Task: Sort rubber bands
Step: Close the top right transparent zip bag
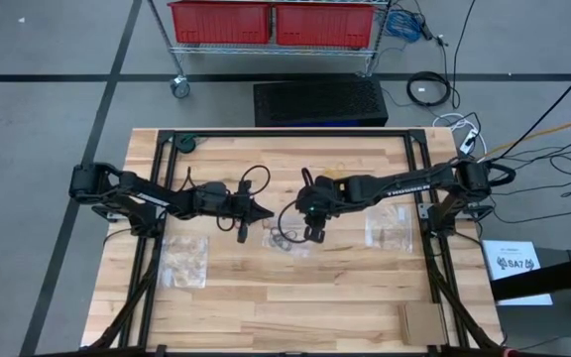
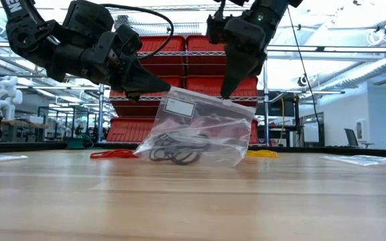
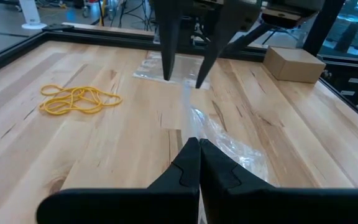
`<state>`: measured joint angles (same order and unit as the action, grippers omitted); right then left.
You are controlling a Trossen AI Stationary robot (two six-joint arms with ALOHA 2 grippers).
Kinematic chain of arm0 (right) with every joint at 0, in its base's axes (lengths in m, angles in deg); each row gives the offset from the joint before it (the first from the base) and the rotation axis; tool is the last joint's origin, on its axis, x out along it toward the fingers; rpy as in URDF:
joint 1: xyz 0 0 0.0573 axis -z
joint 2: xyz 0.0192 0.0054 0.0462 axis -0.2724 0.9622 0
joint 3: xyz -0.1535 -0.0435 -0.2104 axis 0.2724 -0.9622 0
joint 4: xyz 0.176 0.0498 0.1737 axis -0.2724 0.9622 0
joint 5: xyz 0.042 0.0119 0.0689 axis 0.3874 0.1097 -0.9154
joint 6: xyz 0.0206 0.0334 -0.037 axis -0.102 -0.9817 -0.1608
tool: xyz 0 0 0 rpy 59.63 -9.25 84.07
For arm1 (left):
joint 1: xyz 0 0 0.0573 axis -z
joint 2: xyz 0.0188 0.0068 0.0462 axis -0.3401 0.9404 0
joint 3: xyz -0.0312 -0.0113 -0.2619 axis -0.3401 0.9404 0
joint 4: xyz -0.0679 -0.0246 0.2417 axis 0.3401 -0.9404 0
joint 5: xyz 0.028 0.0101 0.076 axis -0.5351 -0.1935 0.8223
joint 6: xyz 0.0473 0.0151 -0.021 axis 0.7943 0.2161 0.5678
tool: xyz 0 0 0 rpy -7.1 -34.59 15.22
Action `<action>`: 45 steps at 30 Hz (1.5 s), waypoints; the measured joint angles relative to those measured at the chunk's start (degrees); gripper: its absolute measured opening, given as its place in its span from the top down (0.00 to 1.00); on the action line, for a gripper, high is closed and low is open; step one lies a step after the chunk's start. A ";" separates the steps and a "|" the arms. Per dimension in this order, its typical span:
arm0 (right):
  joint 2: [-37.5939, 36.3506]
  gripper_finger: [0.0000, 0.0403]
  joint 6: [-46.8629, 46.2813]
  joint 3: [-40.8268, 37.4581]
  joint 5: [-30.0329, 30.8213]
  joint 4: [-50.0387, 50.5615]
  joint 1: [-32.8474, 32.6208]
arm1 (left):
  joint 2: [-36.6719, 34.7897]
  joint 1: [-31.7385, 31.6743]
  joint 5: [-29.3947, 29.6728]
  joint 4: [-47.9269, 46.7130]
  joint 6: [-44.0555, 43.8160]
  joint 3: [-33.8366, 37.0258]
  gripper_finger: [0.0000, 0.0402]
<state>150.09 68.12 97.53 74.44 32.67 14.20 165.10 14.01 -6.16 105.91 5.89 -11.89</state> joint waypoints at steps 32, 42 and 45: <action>2.84 0.96 1.69 0.07 -0.44 3.89 -1.14 | 0.00 0.01 -0.02 -0.24 0.04 0.00 1.00; 2.84 0.96 0.58 0.07 -0.47 6.73 -1.14 | 0.00 0.01 -0.02 -0.26 0.05 0.00 1.00; 2.84 0.96 0.43 0.07 -0.47 7.49 -1.14 | 0.00 0.01 -0.02 -0.26 0.04 0.00 1.00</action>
<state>152.93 68.55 97.59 73.97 40.16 13.07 165.10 14.01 -6.18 105.65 5.94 -11.89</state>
